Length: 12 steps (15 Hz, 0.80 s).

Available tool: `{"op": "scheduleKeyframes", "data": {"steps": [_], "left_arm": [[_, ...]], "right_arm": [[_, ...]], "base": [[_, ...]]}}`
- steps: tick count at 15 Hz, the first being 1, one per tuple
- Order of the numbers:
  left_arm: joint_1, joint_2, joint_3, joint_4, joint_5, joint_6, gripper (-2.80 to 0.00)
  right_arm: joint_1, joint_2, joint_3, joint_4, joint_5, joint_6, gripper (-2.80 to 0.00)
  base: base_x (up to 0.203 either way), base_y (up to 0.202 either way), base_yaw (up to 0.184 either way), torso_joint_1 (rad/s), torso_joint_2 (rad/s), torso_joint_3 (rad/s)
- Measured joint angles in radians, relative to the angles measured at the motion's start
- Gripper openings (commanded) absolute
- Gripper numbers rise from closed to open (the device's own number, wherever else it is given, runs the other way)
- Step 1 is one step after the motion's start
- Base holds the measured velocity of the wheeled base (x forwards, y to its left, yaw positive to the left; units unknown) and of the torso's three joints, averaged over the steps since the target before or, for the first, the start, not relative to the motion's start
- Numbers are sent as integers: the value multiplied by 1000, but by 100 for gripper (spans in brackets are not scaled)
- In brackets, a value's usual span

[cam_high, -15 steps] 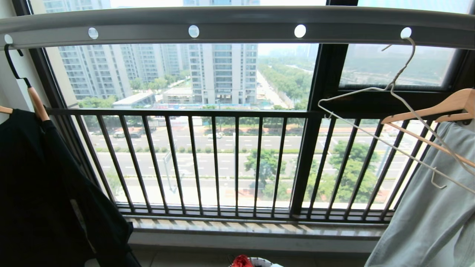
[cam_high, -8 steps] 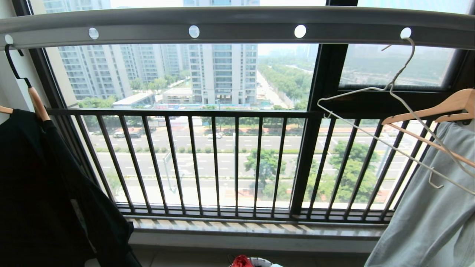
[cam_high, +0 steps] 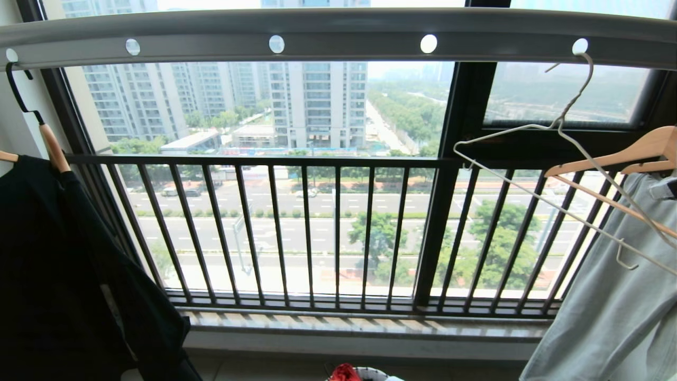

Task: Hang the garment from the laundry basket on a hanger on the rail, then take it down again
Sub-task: Pick up the clothes rack on the clothesline

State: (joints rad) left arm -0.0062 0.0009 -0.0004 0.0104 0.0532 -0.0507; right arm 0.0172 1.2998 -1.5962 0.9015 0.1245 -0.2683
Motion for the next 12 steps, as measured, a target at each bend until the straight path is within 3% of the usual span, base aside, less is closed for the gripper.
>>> {"op": "scheduleKeyframes", "data": {"steps": [12], "left_arm": [[0,0,0,0,0,1,-280]], "right_arm": [[-24,167,-5,-106,-3,1,0]], "base": [[0,0,0,0,0,0]]}}
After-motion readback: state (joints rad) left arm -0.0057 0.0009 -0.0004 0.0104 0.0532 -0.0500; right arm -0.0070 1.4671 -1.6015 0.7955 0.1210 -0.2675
